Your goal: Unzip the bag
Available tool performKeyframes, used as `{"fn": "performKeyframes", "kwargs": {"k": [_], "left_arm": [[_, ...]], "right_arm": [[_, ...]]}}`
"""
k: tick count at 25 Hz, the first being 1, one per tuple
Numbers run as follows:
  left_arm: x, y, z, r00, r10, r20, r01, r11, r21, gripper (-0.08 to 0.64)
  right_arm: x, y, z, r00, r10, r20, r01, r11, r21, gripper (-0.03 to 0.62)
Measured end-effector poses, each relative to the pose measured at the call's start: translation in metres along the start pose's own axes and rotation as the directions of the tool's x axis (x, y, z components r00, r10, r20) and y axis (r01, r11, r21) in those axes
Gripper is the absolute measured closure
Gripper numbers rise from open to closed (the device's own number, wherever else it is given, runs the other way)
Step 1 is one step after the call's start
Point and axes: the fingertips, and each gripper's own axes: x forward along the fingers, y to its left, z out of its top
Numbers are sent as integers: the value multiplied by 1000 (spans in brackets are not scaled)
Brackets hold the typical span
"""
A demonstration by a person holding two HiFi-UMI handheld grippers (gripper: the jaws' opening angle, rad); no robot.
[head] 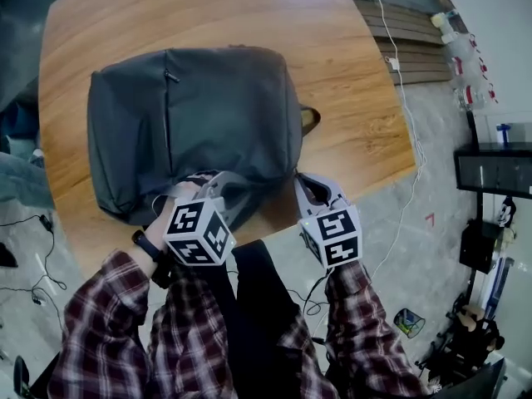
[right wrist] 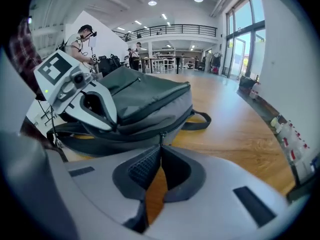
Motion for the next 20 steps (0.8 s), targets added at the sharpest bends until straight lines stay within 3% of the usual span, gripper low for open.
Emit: {"fn": "performKeyframes", "kwargs": {"k": [4, 9, 13, 17, 20], "left_arm": [[7, 9, 9, 1000, 23, 2, -23, 998, -61, 552], [16, 24, 17, 999, 36, 15, -33, 991, -130, 552], [25, 33, 23, 998, 52, 34, -46, 986, -159, 552], [-3, 47, 28, 983, 155, 95, -133, 969, -206, 552], [-39, 41, 6, 979, 202, 31, -193, 964, -184, 552]], "right_arm": [[-9, 39, -13, 999, 32, 1, -32, 998, 45, 574], [-15, 66, 0, 998, 40, 44, -44, 994, 99, 574], [-4, 50, -3, 1000, -8, 21, 6, 995, 99, 574], [0, 32, -7, 999, -50, -2, 50, 998, 34, 574], [-1, 20, -6, 997, -72, -2, 72, 997, 5, 574]]}}
